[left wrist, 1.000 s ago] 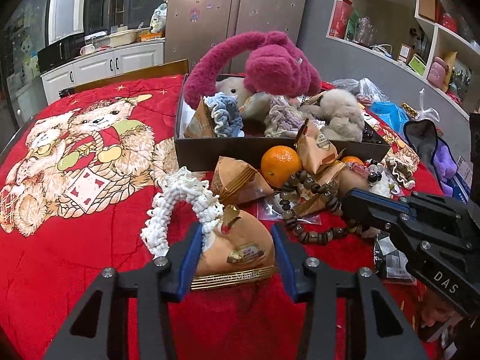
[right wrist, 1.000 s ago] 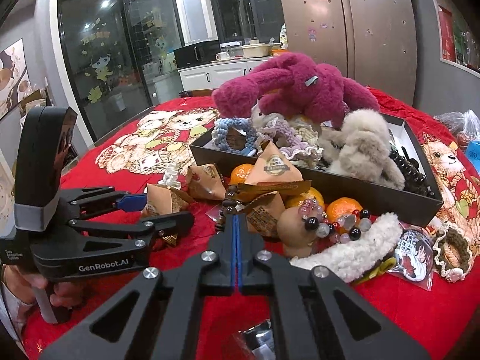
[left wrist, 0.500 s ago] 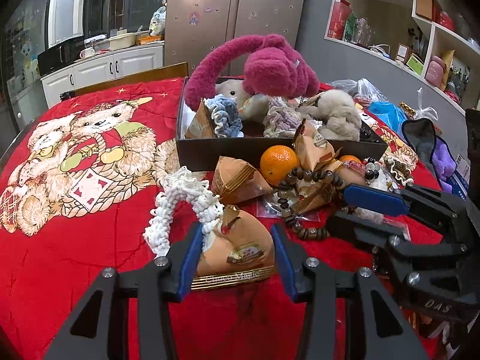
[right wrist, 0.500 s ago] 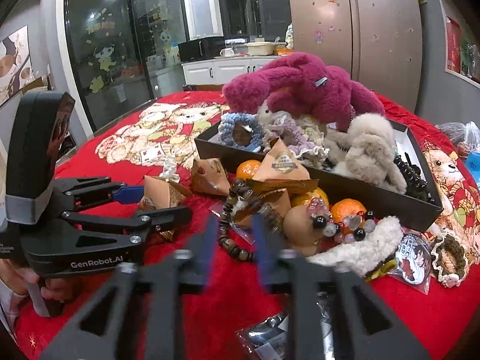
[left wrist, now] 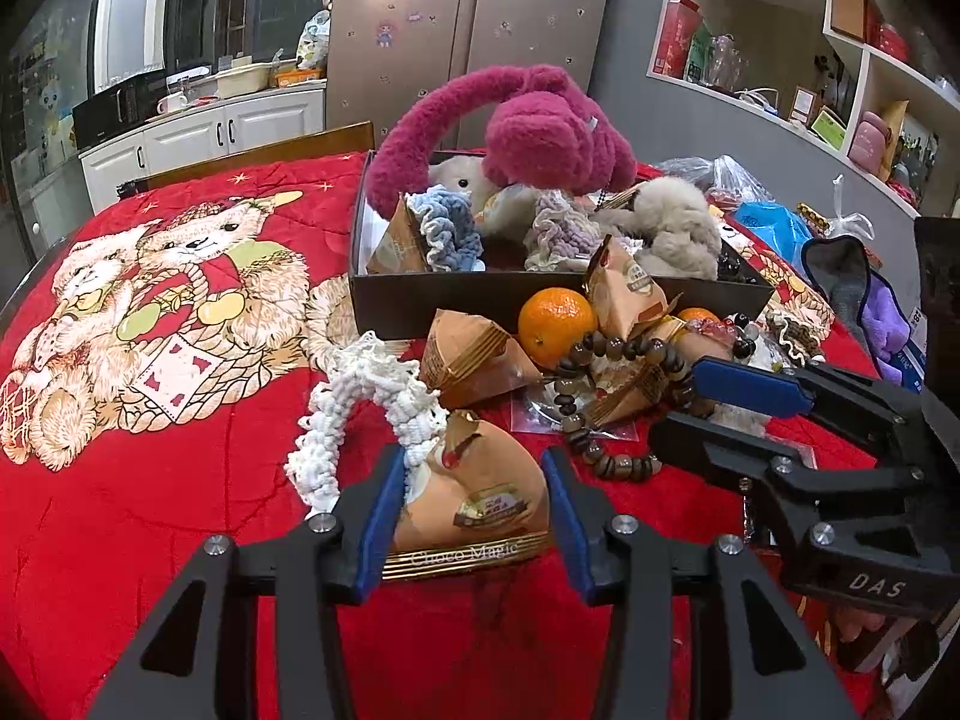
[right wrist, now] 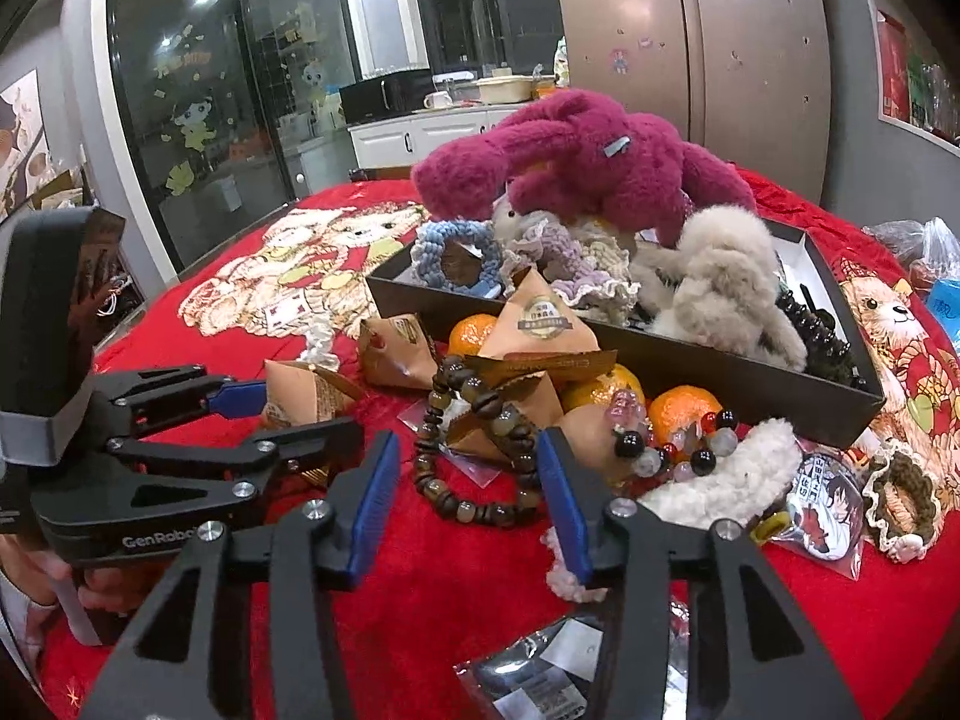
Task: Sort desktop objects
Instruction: 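Lift the Choco Magic packet with left tool while right tool lifts the bead bracelet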
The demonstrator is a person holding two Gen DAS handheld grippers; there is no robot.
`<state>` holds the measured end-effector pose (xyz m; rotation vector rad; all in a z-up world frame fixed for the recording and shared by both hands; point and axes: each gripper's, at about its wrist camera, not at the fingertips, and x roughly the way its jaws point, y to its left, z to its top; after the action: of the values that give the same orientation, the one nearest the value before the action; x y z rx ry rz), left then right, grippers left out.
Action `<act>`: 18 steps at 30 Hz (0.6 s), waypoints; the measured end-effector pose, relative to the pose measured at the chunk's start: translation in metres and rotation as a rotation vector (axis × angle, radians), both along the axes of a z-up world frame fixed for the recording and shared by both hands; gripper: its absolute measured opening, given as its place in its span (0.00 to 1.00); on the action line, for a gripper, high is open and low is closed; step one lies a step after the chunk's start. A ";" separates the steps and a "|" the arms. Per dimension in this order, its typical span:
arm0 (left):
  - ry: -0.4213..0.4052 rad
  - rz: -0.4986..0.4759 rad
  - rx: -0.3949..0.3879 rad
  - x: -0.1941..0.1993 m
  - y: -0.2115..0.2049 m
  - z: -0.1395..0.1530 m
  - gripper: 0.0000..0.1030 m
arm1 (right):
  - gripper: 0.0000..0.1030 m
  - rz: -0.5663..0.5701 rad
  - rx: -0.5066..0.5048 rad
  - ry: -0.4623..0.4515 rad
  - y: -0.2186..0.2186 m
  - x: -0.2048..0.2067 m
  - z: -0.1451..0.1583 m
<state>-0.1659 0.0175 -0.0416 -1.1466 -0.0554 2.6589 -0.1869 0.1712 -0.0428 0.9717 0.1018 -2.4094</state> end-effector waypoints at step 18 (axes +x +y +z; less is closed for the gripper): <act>0.002 -0.008 -0.006 0.001 0.002 0.000 0.46 | 0.19 -0.041 -0.032 -0.085 0.007 -0.019 -0.011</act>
<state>-0.1650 0.0192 -0.0415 -1.1440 -0.0431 2.6544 -0.2055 0.1777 -0.0533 1.0689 0.0132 -2.3952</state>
